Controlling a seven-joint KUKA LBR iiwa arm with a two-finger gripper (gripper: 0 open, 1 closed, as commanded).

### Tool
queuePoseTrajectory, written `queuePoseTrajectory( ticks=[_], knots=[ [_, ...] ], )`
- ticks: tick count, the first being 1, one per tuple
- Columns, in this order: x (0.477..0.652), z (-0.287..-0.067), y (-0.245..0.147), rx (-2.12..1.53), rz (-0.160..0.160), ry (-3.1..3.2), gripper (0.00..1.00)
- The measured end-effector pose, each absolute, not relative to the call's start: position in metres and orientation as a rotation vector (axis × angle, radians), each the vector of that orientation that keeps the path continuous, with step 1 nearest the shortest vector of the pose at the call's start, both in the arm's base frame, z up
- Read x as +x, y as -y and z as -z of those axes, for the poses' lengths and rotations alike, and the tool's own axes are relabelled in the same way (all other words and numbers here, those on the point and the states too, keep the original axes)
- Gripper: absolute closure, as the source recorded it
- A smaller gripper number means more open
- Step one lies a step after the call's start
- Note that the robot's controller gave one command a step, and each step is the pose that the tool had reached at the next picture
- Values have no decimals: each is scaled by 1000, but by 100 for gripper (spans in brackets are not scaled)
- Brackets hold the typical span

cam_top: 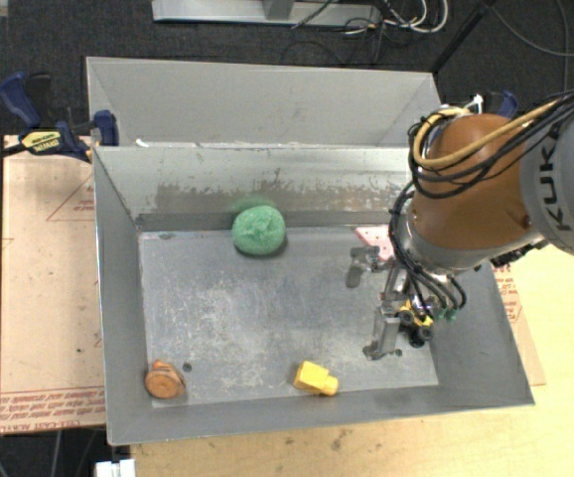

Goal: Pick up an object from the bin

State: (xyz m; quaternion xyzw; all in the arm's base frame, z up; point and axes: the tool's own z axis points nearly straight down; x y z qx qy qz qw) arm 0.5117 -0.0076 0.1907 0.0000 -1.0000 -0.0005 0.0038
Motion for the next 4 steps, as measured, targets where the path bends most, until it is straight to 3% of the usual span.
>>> queuePoseTrajectory(
  ticks=[1,2,3,4],
  knots=[
    [513,-195,8,0,1,3142,0],
    [558,-201,21,-58,3,3142,0],
    [585,-222,5,-70,-2,3146,0],
    [557,-183,30,-12,5,3151,0]
  ],
)
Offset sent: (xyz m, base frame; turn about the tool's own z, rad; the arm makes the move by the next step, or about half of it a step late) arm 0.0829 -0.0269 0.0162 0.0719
